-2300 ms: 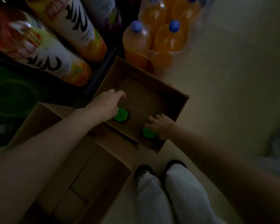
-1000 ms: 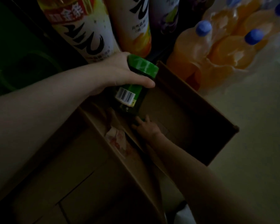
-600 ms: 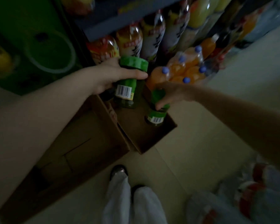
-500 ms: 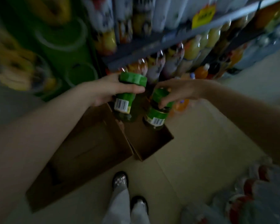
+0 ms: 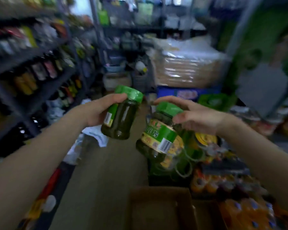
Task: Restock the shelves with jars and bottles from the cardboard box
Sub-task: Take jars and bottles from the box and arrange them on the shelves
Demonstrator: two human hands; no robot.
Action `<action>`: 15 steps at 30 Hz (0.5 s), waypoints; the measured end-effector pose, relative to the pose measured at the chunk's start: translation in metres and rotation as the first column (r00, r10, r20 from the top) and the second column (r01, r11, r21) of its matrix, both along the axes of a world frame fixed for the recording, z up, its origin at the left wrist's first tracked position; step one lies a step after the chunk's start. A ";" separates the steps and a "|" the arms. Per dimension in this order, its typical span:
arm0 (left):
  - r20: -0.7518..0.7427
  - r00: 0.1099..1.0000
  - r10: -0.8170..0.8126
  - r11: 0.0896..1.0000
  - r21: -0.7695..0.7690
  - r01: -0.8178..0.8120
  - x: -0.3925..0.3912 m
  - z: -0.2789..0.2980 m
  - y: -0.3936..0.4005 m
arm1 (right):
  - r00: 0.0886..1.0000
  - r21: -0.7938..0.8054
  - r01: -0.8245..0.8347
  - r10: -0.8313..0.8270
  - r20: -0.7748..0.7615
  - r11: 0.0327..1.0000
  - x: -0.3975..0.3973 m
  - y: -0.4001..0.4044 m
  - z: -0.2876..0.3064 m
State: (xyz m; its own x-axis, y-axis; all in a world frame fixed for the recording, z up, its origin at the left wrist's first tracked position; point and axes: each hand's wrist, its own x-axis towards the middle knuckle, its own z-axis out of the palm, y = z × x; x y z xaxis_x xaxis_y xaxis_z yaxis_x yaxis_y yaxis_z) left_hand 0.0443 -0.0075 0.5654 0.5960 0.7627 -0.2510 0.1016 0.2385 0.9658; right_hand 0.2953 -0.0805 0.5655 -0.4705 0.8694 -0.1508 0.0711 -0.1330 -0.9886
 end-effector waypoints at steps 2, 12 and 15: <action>-0.028 0.998 0.054 0.997 0.053 -0.052 -0.061 0.012 0.028 | 0.996 0.023 -0.042 0.044 -0.076 0.999 -0.053 0.037 0.009; -0.050 0.992 0.117 0.973 0.207 -0.104 -0.259 0.069 0.192 | 0.929 -0.046 0.119 -0.128 -0.347 0.992 -0.286 0.255 0.046; -0.049 0.985 0.165 0.954 0.260 -0.147 -0.283 0.088 0.241 | 0.907 -0.120 0.197 -0.228 -0.353 0.973 -0.315 0.322 0.063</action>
State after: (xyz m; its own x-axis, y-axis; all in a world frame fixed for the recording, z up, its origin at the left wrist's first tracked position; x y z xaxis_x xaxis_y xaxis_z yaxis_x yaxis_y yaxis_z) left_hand -0.2382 0.2334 0.6535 0.4521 0.8890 -0.0729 0.1519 0.0038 0.9884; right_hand -0.0192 0.2412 0.6289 -0.3112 0.9471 -0.0783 -0.3284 -0.1845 -0.9264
